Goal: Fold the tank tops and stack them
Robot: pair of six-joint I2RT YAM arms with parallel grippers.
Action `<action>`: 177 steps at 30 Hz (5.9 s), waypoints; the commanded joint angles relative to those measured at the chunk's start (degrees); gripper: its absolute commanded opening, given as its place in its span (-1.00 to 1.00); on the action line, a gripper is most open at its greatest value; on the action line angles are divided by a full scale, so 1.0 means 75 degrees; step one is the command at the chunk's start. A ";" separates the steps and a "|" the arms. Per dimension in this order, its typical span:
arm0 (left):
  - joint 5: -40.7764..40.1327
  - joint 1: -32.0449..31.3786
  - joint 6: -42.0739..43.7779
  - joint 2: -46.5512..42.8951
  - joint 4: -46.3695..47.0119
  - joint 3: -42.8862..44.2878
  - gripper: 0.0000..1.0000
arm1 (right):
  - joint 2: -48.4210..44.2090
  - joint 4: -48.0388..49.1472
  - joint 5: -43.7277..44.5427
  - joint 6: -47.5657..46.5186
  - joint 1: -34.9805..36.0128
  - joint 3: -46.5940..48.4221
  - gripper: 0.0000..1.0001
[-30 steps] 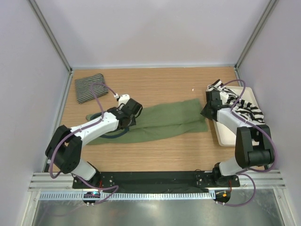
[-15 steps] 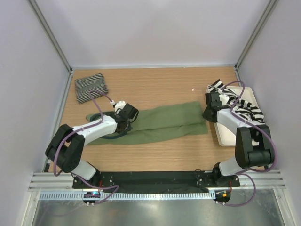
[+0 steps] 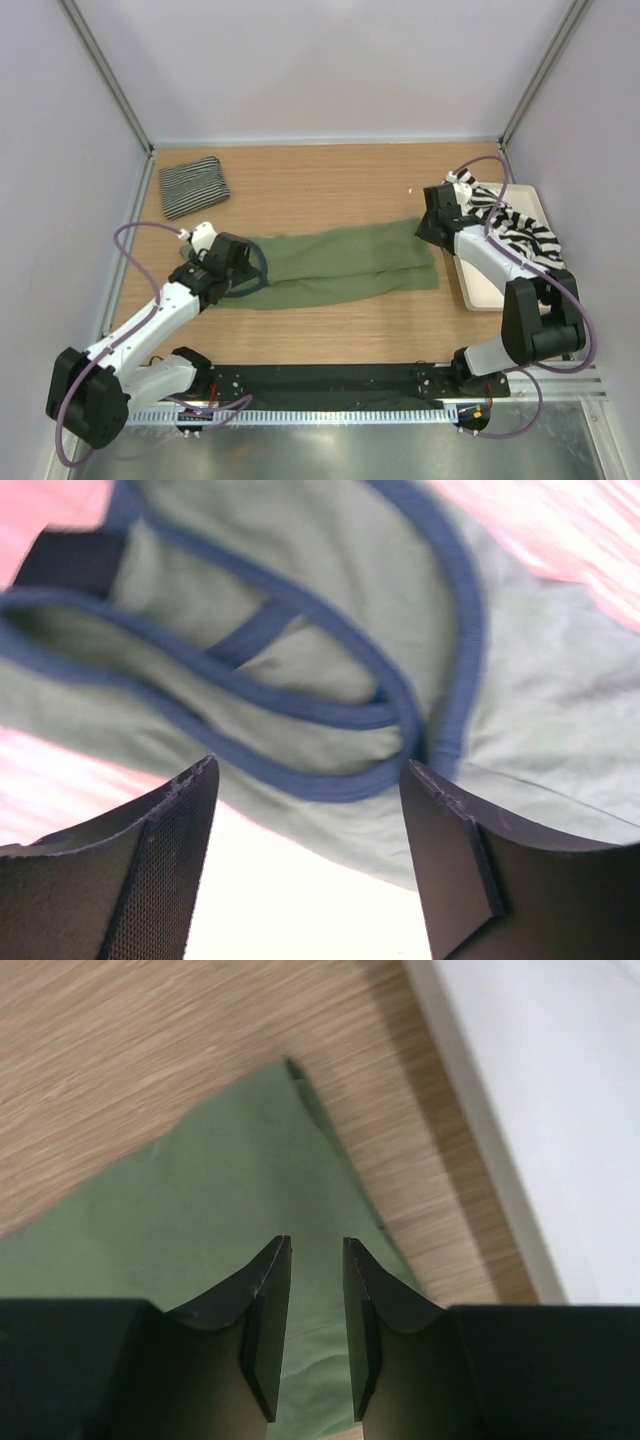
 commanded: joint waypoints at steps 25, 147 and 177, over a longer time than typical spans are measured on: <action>0.2110 0.2648 -0.1129 0.4098 0.1557 0.0946 0.59 | 0.1415 -0.1625 -0.0514 -0.0492 0.1241 0.0133 -0.37; 0.2932 -0.2883 -0.0648 0.0281 0.1626 -0.1101 0.28 | -0.3098 -0.1263 -0.2670 0.2285 0.3973 -0.2879 0.06; 0.3307 -0.3950 -0.2265 0.1524 0.2566 -0.1933 -1.00 | -0.3519 -0.1450 -0.2857 0.2625 0.4548 -0.3490 -0.94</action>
